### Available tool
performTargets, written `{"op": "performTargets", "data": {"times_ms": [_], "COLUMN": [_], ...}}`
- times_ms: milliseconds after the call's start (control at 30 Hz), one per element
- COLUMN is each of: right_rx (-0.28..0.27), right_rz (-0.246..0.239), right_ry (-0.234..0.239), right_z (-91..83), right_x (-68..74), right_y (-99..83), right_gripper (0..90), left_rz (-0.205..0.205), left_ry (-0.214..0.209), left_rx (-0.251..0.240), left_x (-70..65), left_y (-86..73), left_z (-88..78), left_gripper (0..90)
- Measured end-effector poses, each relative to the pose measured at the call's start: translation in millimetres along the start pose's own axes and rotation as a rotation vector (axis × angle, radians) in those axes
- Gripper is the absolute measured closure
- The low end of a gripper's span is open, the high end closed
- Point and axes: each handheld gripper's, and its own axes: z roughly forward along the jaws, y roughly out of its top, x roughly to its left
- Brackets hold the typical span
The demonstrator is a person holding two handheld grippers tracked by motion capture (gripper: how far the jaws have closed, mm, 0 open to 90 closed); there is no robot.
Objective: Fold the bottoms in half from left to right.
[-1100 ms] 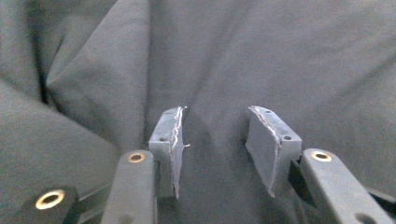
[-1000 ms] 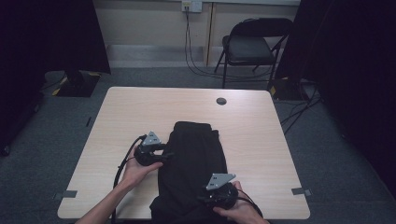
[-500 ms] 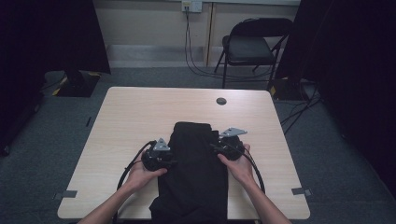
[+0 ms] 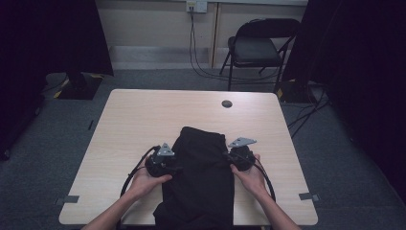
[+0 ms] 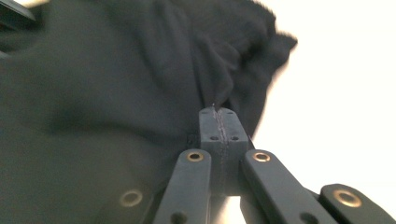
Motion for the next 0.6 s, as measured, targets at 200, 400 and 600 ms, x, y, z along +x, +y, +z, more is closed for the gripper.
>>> {"op": "performTargets", "data": {"times_ms": [200, 400, 600], "right_rx": [-0.012, -0.093, -0.051], "right_rz": [-0.005, 0.055, 0.072], "right_ry": [-0.001, 0.025, 0.001], "right_z": [0.8, 5.6, 31.1], "right_x": [-7.4, -22.0, -27.8], "right_y": [1.3, 24.0, 28.7], "right_gripper": [69.3, 46.2, 36.5], "left_rz": [0.012, -0.059, -0.139], "left_ry": [-0.020, 0.031, 0.029], "left_rx": [0.006, -0.131, -0.141], "left_x": [3.1, 29.0, 57.0], "left_y": [4.3, 21.8, 35.2], "left_z": [-3.7, -20.2, -1.5], "left_gripper": [48.8, 52.3, 50.1]}}
